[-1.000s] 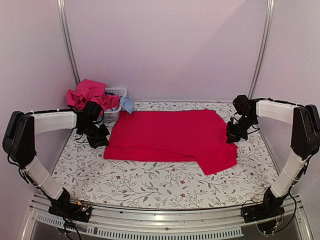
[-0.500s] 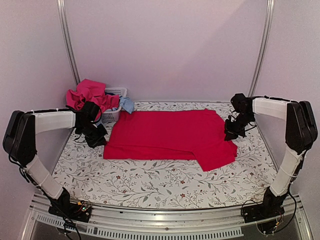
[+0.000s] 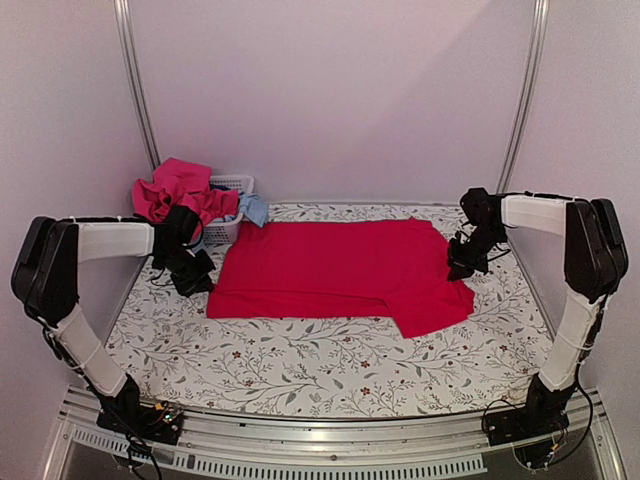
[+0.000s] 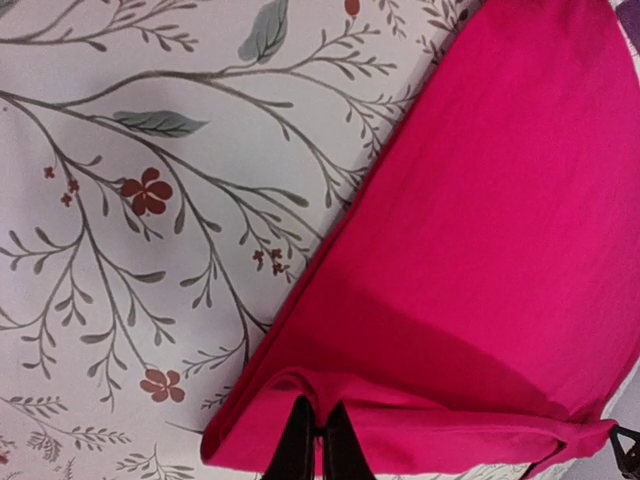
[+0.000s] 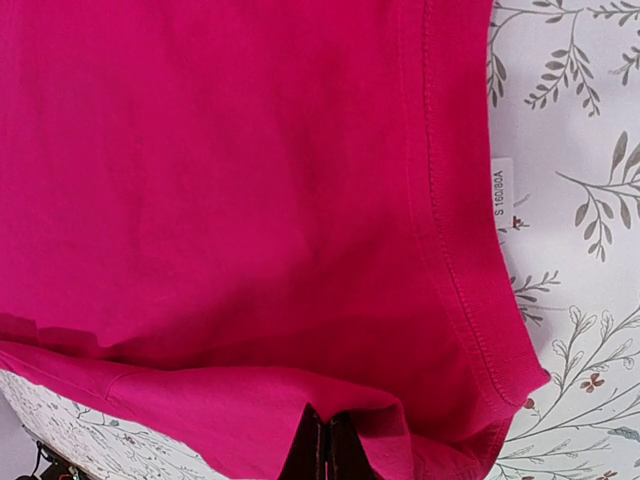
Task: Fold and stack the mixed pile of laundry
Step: Fold the flattened T-shirt at the center of the board.
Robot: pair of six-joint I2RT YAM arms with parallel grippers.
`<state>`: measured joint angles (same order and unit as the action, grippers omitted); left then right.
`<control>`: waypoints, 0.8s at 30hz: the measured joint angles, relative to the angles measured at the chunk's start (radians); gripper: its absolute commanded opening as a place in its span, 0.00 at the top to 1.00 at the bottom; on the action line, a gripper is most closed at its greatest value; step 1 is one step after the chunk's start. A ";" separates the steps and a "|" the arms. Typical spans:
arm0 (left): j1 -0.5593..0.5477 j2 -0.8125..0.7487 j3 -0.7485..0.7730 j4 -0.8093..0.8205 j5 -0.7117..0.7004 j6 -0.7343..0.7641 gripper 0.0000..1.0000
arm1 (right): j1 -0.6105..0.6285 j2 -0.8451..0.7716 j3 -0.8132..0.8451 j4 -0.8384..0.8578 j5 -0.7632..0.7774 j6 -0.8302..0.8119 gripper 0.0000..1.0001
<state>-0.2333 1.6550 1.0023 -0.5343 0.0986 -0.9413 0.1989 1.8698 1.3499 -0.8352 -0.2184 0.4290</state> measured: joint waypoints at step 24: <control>0.007 0.115 0.076 0.024 0.010 0.060 0.64 | -0.023 0.064 0.010 0.034 -0.020 -0.005 0.65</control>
<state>-0.2260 1.7699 1.0786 -0.5102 0.1085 -0.8818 0.1764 1.9339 1.3602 -0.8017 -0.2386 0.4244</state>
